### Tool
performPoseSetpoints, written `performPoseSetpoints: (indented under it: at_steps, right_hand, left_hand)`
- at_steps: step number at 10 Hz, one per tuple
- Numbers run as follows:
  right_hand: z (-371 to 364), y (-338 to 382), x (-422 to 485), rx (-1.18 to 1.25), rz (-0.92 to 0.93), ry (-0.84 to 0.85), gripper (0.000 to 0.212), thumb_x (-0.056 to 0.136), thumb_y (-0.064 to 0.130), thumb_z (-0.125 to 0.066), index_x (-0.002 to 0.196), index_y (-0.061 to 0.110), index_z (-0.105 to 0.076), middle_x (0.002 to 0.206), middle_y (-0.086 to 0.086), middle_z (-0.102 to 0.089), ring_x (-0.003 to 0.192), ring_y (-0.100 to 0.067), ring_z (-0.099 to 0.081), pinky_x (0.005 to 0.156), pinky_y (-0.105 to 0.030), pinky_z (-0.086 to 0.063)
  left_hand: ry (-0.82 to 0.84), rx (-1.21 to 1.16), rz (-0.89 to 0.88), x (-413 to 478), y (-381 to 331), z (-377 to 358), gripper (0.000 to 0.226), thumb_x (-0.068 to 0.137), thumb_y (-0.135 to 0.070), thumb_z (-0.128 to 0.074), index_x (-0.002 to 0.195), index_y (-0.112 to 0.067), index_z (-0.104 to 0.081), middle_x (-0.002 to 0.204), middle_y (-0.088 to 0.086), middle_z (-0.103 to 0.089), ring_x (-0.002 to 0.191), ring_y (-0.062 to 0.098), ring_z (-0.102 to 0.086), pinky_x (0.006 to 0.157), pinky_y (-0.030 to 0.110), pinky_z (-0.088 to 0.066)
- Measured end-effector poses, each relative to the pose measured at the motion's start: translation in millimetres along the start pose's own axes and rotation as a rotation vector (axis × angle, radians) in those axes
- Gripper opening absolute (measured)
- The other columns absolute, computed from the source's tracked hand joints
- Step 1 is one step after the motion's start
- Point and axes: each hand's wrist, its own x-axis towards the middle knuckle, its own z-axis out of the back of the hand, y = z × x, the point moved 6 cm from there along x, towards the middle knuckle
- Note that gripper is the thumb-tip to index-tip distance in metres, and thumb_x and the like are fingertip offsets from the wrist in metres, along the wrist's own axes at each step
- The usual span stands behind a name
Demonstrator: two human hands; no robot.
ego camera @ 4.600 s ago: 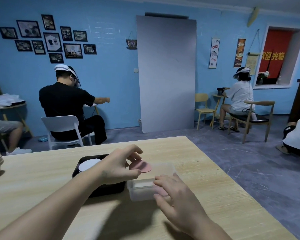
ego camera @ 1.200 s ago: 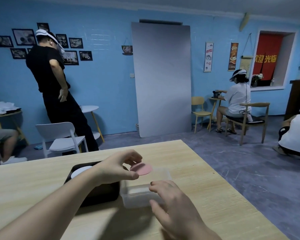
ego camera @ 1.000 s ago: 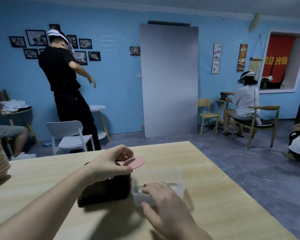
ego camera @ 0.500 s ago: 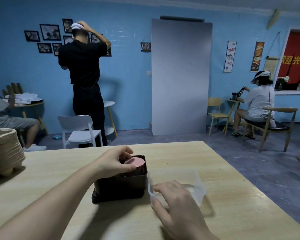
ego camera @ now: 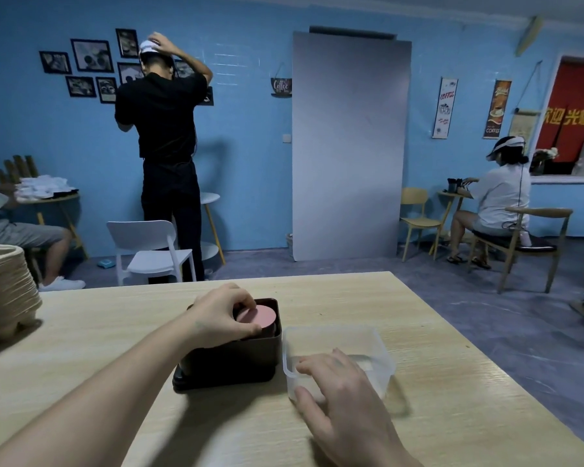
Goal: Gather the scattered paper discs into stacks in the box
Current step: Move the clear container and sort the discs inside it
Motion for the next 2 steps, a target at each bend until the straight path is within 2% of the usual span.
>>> performPoseSetpoints:
  at_steps: [2]
  right_hand:
    - [-0.5,1.5,-0.5,-0.025,0.008,0.009,0.02,0.094,0.037,-0.055,0.112,0.031,-0.061,0.109,0.019,-0.066,0.105,-0.004,-0.059,0.122,-0.018,-0.016]
  left_hand:
    - [-0.098,-0.072,0.006,-9.7,-7.8,6.9,0.051,0.066,-0.067,-0.062,0.104,-0.033,-0.07,0.105,-0.019,-0.062,0.1,0.009,-0.062,0.092,0.042,-0.055]
